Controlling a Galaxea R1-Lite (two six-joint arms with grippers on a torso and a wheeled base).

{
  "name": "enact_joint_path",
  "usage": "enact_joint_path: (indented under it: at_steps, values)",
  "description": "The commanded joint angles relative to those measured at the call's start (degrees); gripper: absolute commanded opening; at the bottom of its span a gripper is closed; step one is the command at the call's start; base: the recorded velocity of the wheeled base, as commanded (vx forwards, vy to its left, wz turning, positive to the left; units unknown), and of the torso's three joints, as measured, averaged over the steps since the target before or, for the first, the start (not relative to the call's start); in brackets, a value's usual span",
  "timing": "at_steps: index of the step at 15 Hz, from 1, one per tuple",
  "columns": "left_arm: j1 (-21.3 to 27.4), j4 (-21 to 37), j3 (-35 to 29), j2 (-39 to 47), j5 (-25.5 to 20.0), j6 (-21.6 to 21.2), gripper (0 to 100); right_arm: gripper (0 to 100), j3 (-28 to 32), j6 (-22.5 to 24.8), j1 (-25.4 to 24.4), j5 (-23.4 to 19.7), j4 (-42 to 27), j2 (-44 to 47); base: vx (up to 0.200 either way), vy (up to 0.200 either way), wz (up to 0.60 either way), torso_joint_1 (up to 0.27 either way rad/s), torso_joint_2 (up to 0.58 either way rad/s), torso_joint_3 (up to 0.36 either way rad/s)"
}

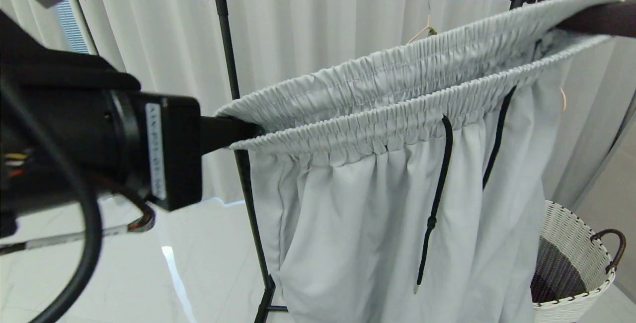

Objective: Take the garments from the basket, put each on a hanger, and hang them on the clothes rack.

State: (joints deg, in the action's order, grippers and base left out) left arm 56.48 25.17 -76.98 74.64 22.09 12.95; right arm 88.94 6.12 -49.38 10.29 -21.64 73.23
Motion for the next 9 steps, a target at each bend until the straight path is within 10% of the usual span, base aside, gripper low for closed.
enact_joint_path:
  at_steps: [1,9]
  values:
    - [6.89,4.18,0.08,-4.95,-0.03,2.79,0,0,-3.25,0.03,0.69,-0.36,7.4,6.14,0.0,0.0,0.0,0.0,0.0,0.0]
    - [10.67,5.15,-0.62,-7.14,-0.38,1.47,0,0,-2.28,1.18,6.41,0.08,7.66,6.4,0.0,0.0,0.0,0.0,0.0,0.0]
